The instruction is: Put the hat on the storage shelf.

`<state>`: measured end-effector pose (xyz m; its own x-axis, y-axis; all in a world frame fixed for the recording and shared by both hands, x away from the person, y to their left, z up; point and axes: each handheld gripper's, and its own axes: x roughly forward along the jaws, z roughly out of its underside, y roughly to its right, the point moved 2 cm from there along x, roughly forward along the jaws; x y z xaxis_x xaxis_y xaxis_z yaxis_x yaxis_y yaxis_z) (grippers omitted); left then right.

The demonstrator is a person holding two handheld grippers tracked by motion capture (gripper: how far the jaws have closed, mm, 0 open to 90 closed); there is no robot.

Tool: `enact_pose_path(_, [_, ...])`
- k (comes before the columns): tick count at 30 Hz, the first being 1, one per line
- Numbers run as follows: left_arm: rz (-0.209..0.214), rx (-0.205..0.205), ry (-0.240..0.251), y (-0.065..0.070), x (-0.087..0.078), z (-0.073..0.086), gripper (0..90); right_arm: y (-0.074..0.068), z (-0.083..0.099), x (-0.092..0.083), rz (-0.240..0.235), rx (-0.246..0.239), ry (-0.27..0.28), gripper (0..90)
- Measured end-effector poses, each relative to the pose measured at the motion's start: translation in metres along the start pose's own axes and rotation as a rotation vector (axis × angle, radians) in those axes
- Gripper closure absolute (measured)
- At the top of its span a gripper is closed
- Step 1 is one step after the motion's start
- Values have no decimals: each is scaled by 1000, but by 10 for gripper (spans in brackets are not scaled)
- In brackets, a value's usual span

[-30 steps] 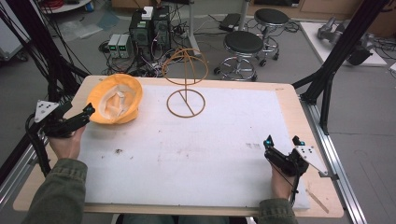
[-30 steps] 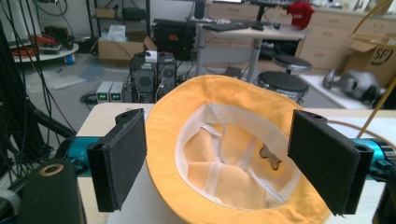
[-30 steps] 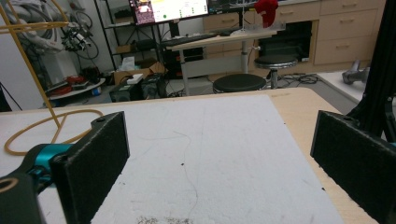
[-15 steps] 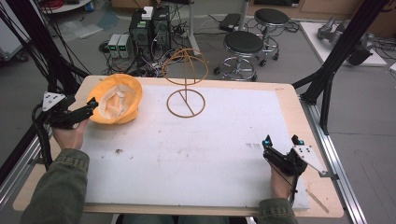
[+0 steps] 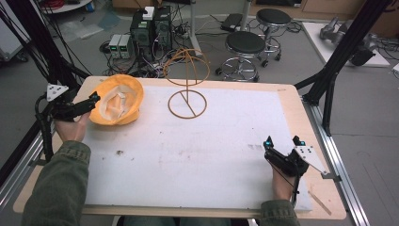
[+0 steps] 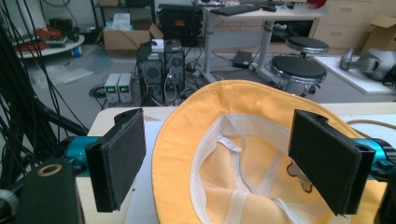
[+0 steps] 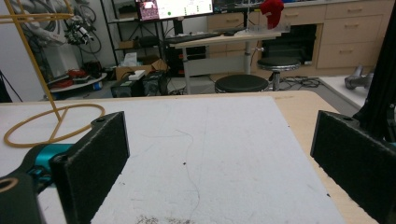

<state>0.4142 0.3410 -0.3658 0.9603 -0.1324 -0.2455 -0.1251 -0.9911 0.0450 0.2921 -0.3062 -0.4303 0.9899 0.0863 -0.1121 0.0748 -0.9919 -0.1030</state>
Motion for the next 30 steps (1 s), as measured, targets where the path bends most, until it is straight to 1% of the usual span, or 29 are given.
enact_pose_path(2, [0, -17, 3, -2, 3, 1, 194, 0, 0, 0, -1, -5, 0, 33])
enact_pose_path(3, [0, -17, 3, -2, 3, 1, 195, 0, 0, 0, -1, -5, 0, 33])
enact_pose_path(6, [2, -34, -19, -8, 11, 7, 198, -1, 0, -1, -2, -1, 1, 33])
enact_pose_path(7, [2, -34, -19, -8, 11, 7, 202, 0, 0, -1, -4, -5, 0, 33])
enact_pose_path(9, [6, -63, -29, -12, 18, 11, 211, -1, 0, 0, -2, -7, 2, 33])
enact_pose_path(10, [6, -63, -29, -12, 18, 11, 218, -1, 0, 0, -2, -7, 2, 33])
enact_pose_path(11, [13, -83, -43, -15, 24, 12, 219, -1, 0, -1, -3, -3, -3, 33])
enact_pose_path(14, [13, -87, -56, -18, 29, 13, 226, -2, 0, 0, -5, -7, -1, 33])
enact_pose_path(15, [20, -91, -68, -20, 34, 11, 226, -2, 0, 0, -5, -11, -1, 33])
enact_pose_path(18, [28, -94, -86, -23, 40, 8, 226, -1, 0, 0, -5, -13, -3, 33])
enact_pose_path(20, [34, -104, -88, -25, 43, 7, 227, -2, 0, 0, -6, -13, -2, 33])
enact_pose_path(21, [34, -104, -88, -25, 43, 7, 228, -2, 0, 0, -7, -12, -4, 33])
enact_pose_path(26, [43, -102, -133, -30, 56, 8, 226, -3, 0, 1, -13, -19, -4, 33])
enact_pose_path(27, [43, -102, -133, -30, 56, 8, 226, -3, 0, 1, -13, -19, -4, 33])
enact_pose_path(29, [46, -97, -153, -31, 64, 8, 226, -3, 0, 0, -12, -22, -1, 33])
enact_pose_path(30, [46, -97, -153, -31, 64, 8, 227, -3, 0, 0, -12, -20, -1, 33])
